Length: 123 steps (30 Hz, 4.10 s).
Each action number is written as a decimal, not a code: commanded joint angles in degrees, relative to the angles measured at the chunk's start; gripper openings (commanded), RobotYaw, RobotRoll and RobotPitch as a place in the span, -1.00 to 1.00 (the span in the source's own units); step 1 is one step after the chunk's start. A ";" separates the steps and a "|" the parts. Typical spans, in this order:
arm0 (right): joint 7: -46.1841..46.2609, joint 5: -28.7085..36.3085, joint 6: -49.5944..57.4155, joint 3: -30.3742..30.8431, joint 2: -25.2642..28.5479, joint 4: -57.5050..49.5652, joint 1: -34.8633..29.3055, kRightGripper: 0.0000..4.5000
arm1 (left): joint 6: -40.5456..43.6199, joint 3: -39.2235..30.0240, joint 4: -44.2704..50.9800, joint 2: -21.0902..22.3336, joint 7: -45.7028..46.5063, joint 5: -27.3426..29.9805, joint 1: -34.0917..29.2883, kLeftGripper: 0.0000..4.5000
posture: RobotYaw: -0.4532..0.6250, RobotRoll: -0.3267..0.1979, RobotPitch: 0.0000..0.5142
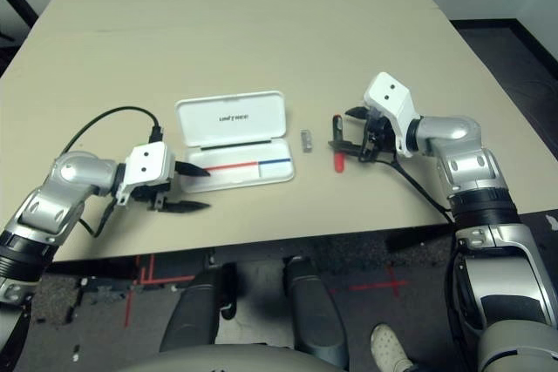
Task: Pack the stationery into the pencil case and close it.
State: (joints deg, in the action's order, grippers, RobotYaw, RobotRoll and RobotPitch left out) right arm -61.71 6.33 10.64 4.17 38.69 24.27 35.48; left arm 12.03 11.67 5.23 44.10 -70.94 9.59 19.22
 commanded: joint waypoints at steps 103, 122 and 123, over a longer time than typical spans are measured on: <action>-13.92 9.46 27.83 11.59 14.16 -21.92 12.28 -0.76 | 7.50 -10.20 17.92 13.81 1.04 8.77 -3.58 1.00 | -0.10 0.25 -0.21; -12.88 2.86 20.31 19.95 -5.32 -18.91 17.75 -0.76 | 7.38 -9.95 18.18 13.86 1.45 7.55 -4.29 1.00 | -0.06 0.25 -0.26; -13.14 2.60 19.54 20.27 -5.98 -18.35 18.05 -0.76 | 7.44 -9.96 18.28 13.82 1.55 7.55 -4.35 1.00 | -0.05 0.25 -0.26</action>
State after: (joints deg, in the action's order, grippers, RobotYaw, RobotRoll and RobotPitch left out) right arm -74.15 9.70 31.80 23.38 33.27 5.35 52.83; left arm 19.43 1.11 22.20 57.33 -69.64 17.74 15.42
